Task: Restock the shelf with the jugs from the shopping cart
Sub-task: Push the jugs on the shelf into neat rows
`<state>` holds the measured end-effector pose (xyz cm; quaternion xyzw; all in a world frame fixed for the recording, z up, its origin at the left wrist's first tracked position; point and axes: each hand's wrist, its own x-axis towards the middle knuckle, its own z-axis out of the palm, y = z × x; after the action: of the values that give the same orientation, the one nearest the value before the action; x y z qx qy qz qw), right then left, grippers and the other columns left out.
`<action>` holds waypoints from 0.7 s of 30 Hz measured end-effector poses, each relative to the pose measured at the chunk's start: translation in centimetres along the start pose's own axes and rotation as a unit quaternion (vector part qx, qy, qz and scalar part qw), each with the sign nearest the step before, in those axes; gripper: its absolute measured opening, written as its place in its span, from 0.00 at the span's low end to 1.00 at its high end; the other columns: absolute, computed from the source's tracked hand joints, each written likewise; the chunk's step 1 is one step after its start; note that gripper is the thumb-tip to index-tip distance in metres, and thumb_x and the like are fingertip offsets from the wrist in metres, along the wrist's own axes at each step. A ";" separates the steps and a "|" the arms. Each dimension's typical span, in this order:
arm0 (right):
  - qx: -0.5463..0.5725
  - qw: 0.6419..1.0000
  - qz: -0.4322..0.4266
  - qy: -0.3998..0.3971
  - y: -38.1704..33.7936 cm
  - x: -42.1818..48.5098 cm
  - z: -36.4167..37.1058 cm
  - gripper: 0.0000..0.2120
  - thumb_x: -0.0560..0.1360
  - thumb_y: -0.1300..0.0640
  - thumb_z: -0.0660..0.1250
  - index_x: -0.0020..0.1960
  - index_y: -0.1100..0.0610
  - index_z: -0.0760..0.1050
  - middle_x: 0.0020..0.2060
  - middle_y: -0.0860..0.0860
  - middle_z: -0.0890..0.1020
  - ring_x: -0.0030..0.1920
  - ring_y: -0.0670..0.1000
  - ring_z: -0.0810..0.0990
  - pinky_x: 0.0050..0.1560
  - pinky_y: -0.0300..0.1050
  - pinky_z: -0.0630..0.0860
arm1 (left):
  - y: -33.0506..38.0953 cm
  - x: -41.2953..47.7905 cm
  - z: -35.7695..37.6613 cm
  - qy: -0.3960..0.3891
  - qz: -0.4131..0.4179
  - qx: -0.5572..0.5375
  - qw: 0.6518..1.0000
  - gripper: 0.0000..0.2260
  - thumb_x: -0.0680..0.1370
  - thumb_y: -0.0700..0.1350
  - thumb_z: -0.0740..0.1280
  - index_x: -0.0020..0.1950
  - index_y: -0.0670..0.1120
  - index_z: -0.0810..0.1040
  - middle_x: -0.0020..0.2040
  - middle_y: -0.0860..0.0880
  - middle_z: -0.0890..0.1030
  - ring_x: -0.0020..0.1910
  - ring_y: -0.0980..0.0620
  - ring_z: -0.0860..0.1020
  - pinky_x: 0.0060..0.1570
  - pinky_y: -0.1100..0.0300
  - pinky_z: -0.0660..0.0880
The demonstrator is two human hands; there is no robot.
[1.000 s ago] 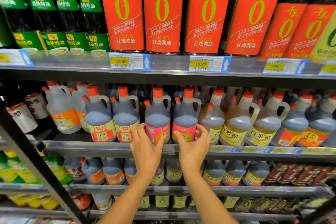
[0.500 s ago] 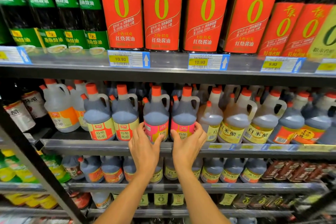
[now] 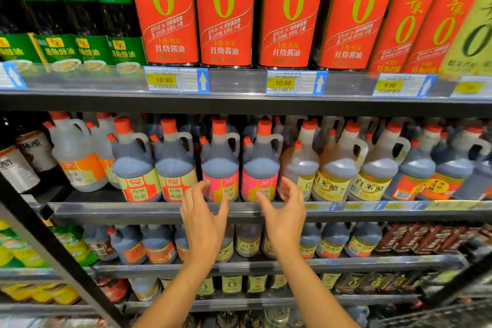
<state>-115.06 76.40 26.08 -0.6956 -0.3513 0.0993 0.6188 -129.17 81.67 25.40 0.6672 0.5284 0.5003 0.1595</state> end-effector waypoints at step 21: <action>-0.059 0.993 -0.008 0.101 5.7 7.7 -10.7 0.38 0.66 0.47 0.82 0.69 0.57 0.68 0.62 0.52 0.74 0.63 0.54 0.74 0.62 0.58 0.77 | 13.0 -6.3 14.4 0.021 -0.054 0.070 0.996 0.33 0.70 0.60 0.76 0.68 0.46 0.69 0.63 0.48 0.75 0.65 0.46 0.72 0.61 0.45 0.68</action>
<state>-101.25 72.73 25.32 -0.7347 -0.2979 0.0029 0.6095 -109.70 75.67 25.49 0.6364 0.6008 0.4667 0.1277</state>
